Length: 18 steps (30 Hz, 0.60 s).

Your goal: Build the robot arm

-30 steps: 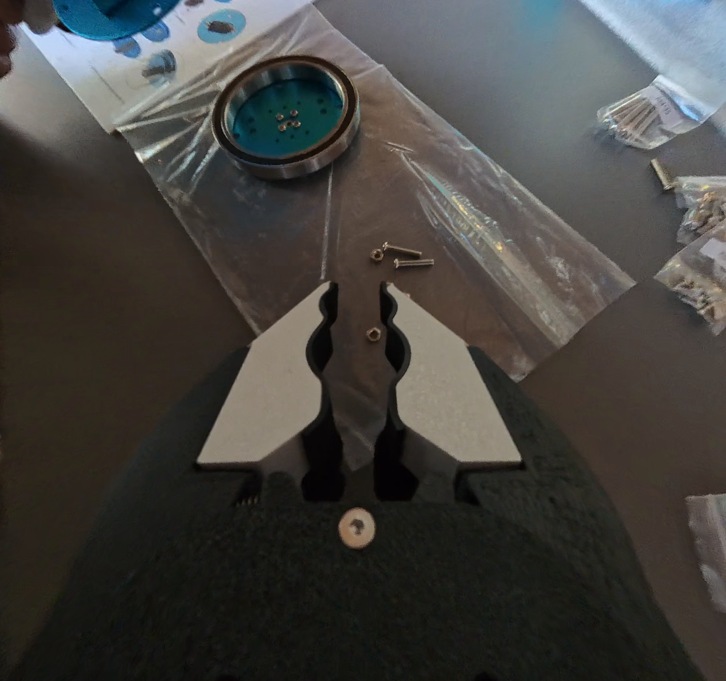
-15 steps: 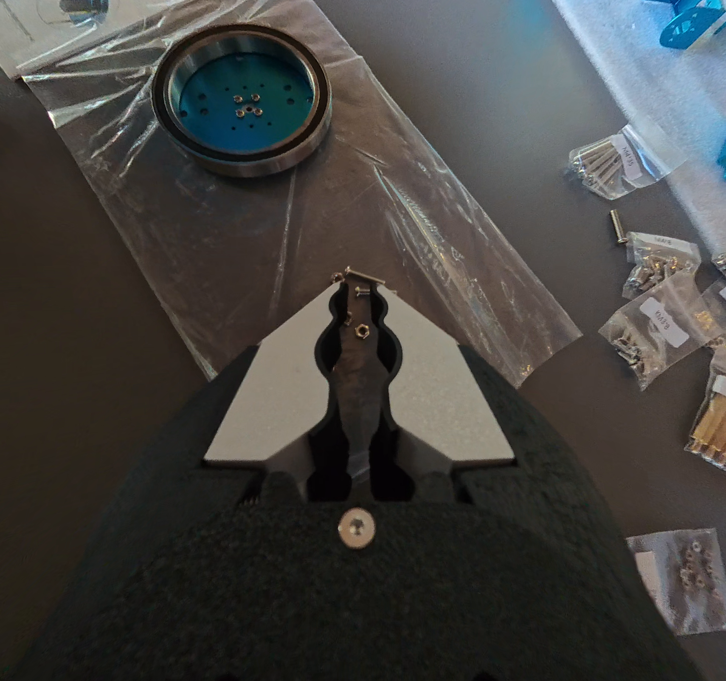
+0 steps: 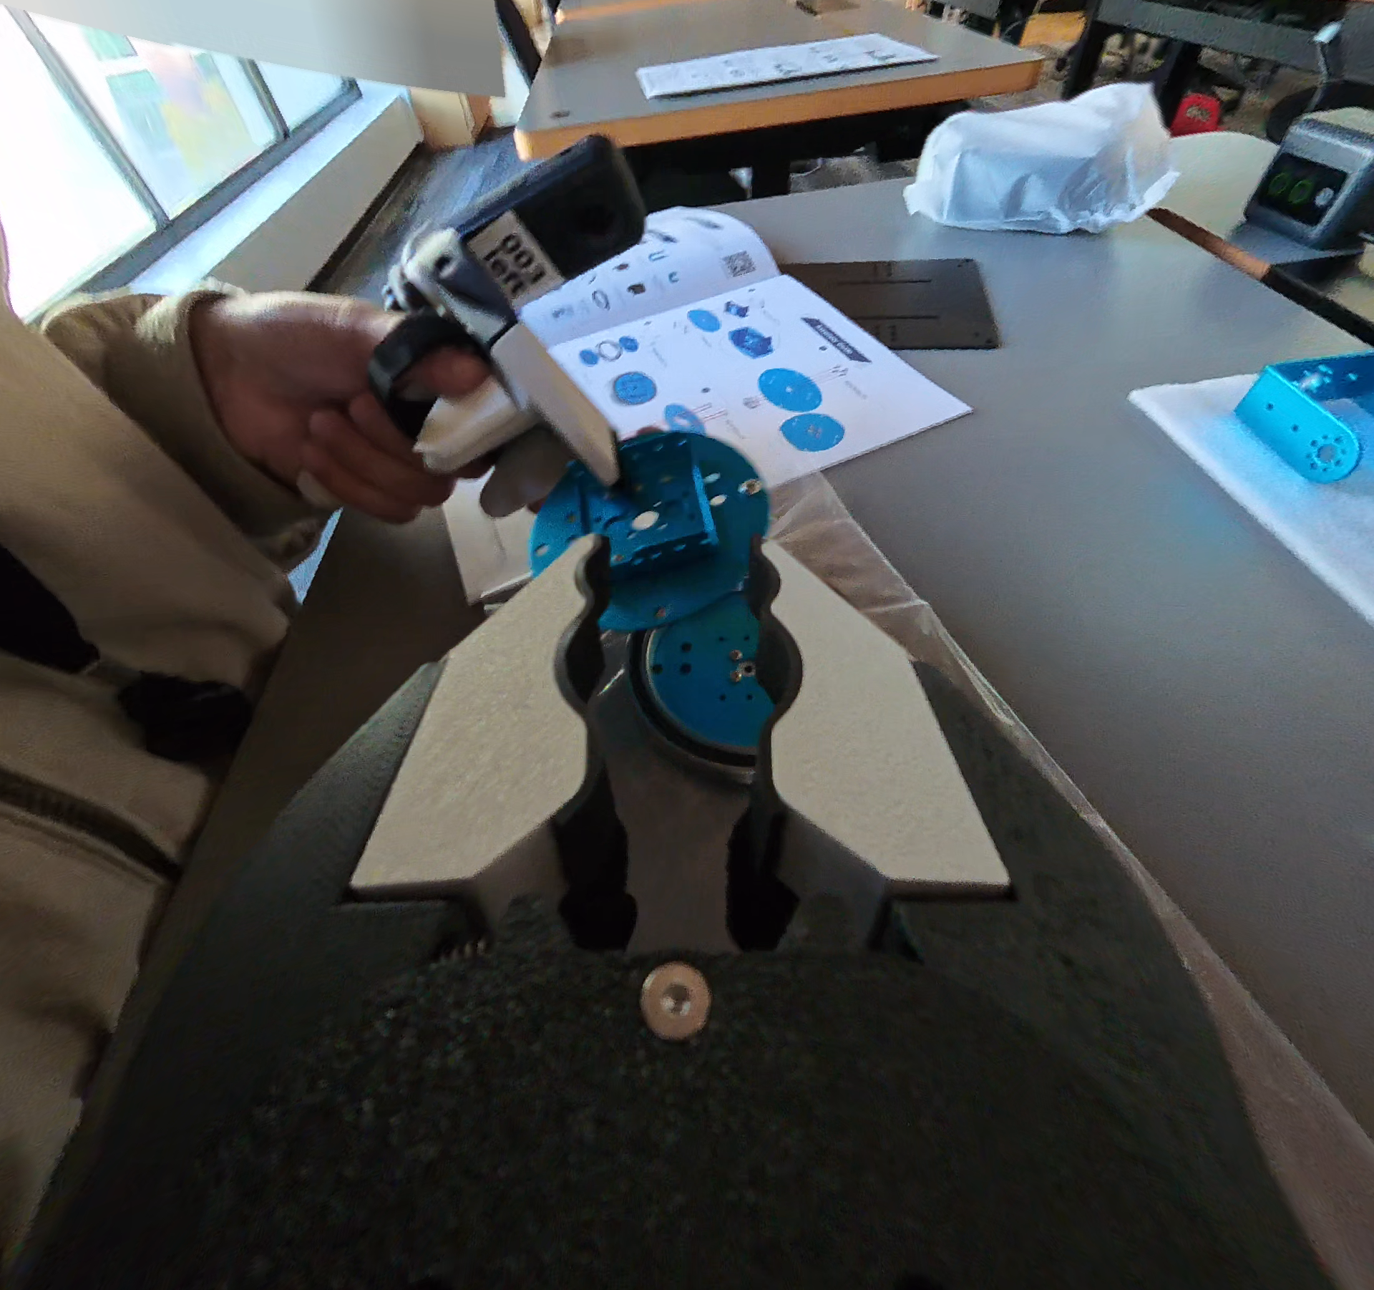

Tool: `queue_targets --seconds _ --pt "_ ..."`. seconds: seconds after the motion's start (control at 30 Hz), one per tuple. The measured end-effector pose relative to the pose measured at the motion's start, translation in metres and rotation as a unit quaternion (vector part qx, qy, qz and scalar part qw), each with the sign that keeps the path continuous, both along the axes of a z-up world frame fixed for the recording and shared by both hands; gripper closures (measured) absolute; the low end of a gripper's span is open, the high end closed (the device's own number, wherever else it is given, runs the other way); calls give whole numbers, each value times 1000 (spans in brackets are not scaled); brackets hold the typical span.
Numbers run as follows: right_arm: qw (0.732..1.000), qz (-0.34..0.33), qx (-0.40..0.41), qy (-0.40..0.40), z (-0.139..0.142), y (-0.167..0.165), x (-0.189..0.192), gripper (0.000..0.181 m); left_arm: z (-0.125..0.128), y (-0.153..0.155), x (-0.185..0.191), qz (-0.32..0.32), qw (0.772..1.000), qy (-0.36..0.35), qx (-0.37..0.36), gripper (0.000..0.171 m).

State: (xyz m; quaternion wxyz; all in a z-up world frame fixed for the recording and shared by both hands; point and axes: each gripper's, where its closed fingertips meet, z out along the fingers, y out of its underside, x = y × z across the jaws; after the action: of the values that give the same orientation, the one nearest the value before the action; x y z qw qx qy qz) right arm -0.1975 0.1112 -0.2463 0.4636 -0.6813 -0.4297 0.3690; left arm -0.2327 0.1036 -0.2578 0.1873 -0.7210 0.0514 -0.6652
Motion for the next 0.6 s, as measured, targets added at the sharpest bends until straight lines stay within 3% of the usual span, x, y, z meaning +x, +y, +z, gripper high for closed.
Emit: queue_targets --seconds 0.13,0.23,0.3,0.43,0.6 --pt "997 8 -67 47 3 4 0 139 1 -5 6 -15 1000 0 3 159" --pt "999 34 -15 38 5 -7 -4 124 -1 -4 6 -10 1000 -2 -5 160" --pt "999 29 23 13 1 -8 -5 124 -5 -2 4 -5 1000 4 -8 159" --pt "1000 15 9 -20 -12 -5 9 125 -9 3 1 5 1000 15 -12 160" --pt "990 -77 -29 -116 -41 5 87 159 -7 5 2 6 1000 19 -5 159"
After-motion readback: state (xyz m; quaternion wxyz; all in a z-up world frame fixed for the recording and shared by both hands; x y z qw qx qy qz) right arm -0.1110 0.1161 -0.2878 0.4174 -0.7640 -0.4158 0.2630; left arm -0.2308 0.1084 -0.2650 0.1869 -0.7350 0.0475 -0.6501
